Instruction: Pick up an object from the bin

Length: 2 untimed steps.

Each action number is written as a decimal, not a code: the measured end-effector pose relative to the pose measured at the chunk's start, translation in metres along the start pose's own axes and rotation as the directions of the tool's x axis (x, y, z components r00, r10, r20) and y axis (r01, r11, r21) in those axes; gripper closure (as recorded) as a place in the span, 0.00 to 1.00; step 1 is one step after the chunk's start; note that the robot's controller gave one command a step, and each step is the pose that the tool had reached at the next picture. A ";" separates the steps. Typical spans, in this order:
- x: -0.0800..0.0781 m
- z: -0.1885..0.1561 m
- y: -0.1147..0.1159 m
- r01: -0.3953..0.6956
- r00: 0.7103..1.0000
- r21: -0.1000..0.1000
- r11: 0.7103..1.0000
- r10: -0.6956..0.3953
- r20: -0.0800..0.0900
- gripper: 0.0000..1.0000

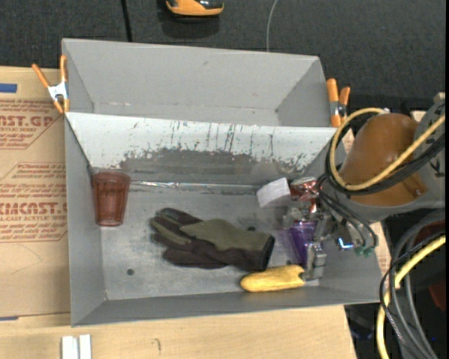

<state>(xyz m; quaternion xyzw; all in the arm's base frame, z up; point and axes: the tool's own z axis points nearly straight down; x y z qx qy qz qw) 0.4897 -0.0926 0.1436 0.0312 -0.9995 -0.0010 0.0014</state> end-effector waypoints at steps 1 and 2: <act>-0.040 0.009 0.054 0.055 0.998 0.003 0.998 -0.055 0.005 0.00; -0.025 0.074 0.072 -0.017 1.000 0.000 1.000 0.017 0.003 0.00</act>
Offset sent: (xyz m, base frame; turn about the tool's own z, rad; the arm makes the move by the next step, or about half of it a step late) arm 0.0188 0.0727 -0.0736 0.0164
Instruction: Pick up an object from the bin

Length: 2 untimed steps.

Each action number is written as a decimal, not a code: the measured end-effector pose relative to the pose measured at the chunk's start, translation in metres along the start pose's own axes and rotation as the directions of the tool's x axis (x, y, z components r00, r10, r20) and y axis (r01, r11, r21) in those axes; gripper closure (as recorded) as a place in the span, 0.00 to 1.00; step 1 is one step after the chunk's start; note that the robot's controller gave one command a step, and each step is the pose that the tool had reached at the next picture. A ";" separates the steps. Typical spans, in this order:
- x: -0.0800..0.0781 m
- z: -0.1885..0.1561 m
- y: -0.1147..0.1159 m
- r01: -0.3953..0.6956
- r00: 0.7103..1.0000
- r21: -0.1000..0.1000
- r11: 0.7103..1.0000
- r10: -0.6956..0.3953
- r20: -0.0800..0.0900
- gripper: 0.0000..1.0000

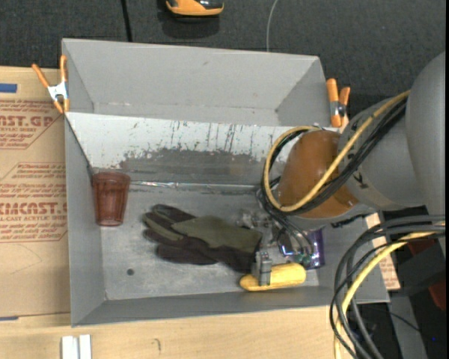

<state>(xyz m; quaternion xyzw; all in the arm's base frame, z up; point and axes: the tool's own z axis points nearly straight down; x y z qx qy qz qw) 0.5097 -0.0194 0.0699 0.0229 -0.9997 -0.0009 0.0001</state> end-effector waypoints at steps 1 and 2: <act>-0.020 0.000 0.045 -0.015 1.000 0.001 1.000 0.015 0.002 1.00; -0.020 0.000 0.045 -0.015 1.000 0.001 1.000 0.015 0.002 1.00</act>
Offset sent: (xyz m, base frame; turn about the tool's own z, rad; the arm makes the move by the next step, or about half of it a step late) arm 0.0000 0.0000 0.0000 0.0000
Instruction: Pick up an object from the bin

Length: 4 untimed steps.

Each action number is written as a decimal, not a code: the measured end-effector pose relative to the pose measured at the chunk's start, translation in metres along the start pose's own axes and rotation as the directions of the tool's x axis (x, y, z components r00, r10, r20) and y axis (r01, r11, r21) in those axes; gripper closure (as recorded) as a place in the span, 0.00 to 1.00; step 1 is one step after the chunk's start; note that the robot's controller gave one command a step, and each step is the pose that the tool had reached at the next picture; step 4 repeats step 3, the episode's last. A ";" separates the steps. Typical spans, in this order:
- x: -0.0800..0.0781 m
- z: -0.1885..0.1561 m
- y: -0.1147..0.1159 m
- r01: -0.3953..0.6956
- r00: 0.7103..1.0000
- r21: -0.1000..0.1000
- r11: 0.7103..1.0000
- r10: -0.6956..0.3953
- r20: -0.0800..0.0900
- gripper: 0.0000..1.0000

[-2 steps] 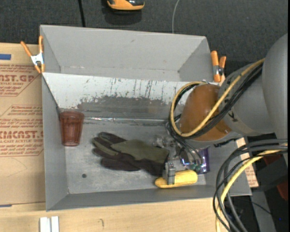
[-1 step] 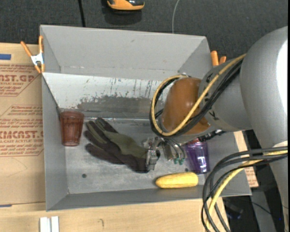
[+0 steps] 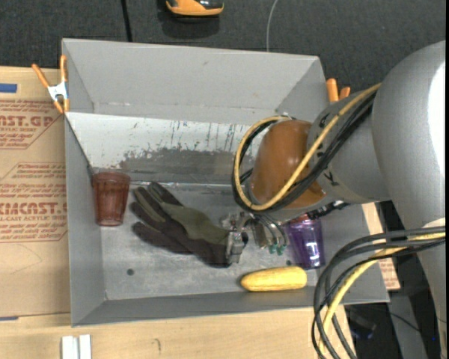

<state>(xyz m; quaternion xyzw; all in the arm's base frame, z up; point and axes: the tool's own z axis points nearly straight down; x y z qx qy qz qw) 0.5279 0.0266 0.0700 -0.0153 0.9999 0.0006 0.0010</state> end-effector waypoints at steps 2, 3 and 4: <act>0.002 -0.020 0.000 0.000 1.000 0.000 1.000 0.000 -0.006 1.00; 0.002 -0.036 0.000 0.000 1.000 0.000 1.000 0.000 -0.007 1.00; 0.002 -0.036 0.000 0.000 1.000 0.000 1.000 0.000 -0.007 1.00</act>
Offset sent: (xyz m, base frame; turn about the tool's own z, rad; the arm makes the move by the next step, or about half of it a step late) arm 0.0000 -0.0001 0.0159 0.0000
